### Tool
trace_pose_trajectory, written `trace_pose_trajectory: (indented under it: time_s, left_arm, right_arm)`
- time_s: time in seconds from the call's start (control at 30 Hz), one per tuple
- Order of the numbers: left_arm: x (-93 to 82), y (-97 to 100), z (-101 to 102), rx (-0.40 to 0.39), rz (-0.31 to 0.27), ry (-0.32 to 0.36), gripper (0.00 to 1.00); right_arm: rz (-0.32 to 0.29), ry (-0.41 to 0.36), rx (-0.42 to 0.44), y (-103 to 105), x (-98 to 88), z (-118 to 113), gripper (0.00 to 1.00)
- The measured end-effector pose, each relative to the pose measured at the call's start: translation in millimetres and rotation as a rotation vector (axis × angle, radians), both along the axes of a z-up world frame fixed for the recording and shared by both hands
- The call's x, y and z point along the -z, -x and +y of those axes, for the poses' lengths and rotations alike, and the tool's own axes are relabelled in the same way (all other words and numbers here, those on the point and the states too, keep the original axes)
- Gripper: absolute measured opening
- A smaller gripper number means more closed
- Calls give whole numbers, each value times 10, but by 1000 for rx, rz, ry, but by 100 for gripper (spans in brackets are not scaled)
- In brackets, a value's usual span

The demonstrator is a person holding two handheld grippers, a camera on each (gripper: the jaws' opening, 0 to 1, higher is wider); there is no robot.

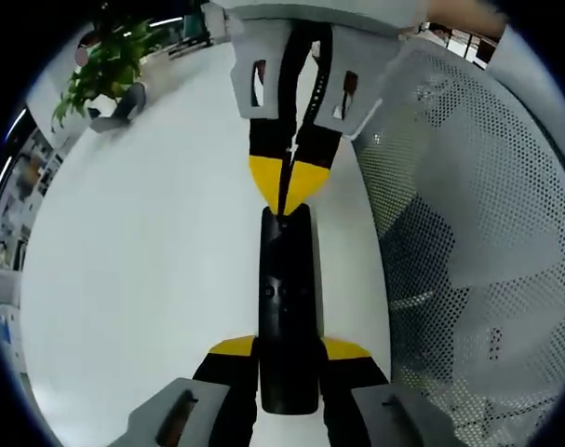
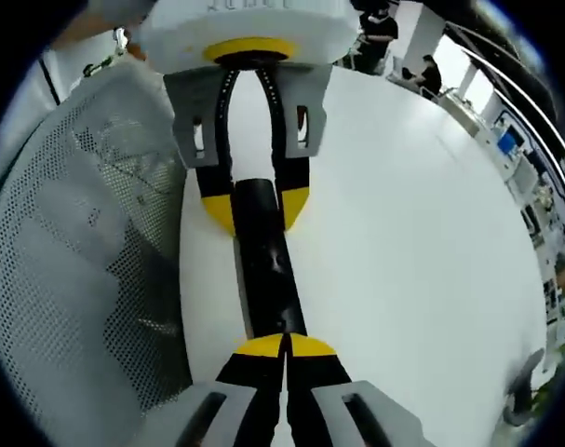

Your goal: Press the specified remote control buttons in sequence, fully releasing each button before pressing the next.

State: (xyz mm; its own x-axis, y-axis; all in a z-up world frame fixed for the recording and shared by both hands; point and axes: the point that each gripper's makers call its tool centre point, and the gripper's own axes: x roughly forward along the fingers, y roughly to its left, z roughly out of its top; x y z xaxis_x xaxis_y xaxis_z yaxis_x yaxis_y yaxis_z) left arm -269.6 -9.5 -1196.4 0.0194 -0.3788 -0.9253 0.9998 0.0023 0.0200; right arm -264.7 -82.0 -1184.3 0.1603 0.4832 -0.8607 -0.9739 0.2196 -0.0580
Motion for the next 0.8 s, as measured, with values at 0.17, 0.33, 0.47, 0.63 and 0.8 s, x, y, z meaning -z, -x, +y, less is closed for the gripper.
trace_pose_trajectory:
  time_s: [0.17,0.33,0.47,0.63,0.8]
  left_arm:
    - [-1,0,-3,-2,0,7,25]
    - [-1,1,-4,0,-2,-4,25]
    - [-3,1,-3,1,-1,-1,25]
    - [-5,1,-2,0,2,7,25]
    - [-9,2,0,-5,3,21,25]
  right_arm:
    - [32,-101,82,-7,-19,-19,0]
    - [25,-107,51,11,-54,76,0]
    - [33,-87,7,26,-40,114,0]
    - [32,-31,-60,30,-10,122,0]
    - [45,-9,-58,28,-7,111,0]
